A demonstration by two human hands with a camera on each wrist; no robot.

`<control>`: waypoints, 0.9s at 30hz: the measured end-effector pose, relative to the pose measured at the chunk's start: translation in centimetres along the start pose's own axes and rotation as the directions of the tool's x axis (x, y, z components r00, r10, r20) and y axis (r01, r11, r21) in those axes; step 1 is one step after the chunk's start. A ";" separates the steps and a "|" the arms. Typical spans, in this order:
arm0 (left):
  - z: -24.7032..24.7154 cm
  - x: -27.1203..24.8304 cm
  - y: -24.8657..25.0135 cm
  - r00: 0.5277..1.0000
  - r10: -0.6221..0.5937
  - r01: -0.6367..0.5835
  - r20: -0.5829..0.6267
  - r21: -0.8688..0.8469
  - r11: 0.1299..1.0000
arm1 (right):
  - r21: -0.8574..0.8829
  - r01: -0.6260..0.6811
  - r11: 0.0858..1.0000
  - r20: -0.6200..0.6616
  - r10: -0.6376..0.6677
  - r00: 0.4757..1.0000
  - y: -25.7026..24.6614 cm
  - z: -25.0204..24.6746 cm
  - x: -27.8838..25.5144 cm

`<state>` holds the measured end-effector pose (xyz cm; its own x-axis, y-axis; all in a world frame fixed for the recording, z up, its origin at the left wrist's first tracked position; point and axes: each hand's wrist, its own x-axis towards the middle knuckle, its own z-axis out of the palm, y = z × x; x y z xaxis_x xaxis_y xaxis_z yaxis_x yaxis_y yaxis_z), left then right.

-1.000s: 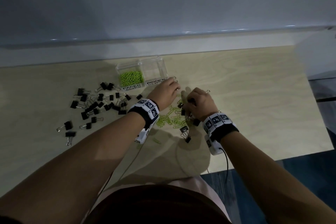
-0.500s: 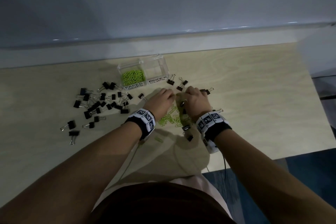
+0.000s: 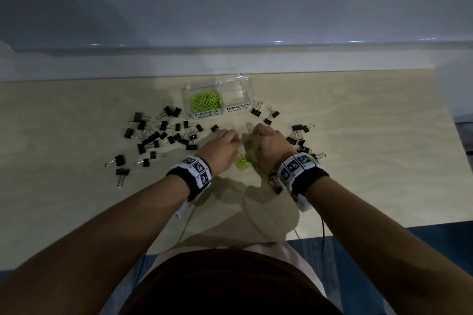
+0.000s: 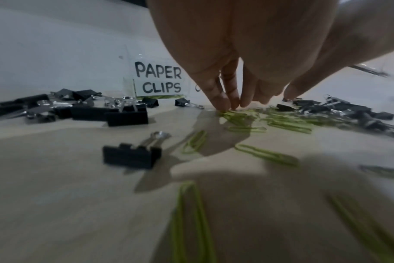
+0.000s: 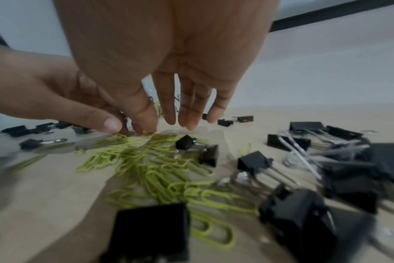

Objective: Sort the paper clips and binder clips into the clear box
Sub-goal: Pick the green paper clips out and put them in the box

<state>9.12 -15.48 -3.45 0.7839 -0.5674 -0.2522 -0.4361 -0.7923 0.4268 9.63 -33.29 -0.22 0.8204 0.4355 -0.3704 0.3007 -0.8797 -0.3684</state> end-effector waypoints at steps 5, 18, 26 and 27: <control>1.5 -2.2 0.9 0.994 -0.034 0.033 0.103 0.015 0.999 | -0.103 0.054 0.993 0.153 -0.038 0.987 -0.7 1.7 -0.1; 1.2 -1.7 2.0 0.984 -0.173 0.175 0.043 -0.059 0.983 | 0.046 0.008 0.999 0.075 -0.011 0.997 0.1 2.2 -0.4; -2.0 -3.5 -1.0 0.984 -0.173 0.146 -0.038 -0.378 0.914 | 0.561 -0.115 0.820 -0.100 0.205 0.974 -0.8 -1.1 1.9; -2.7 -3.6 -1.4 0.975 -0.208 0.157 -0.079 -0.416 0.896 | 0.593 -0.088 0.800 -0.130 0.203 0.970 -1.3 -1.8 2.8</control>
<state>8.14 -11.75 -0.77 0.8900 -0.3706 -0.2658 -0.0834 -0.7053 0.7040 12.46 -31.24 0.78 0.9206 0.2191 -0.3233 -0.1202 -0.6288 -0.7682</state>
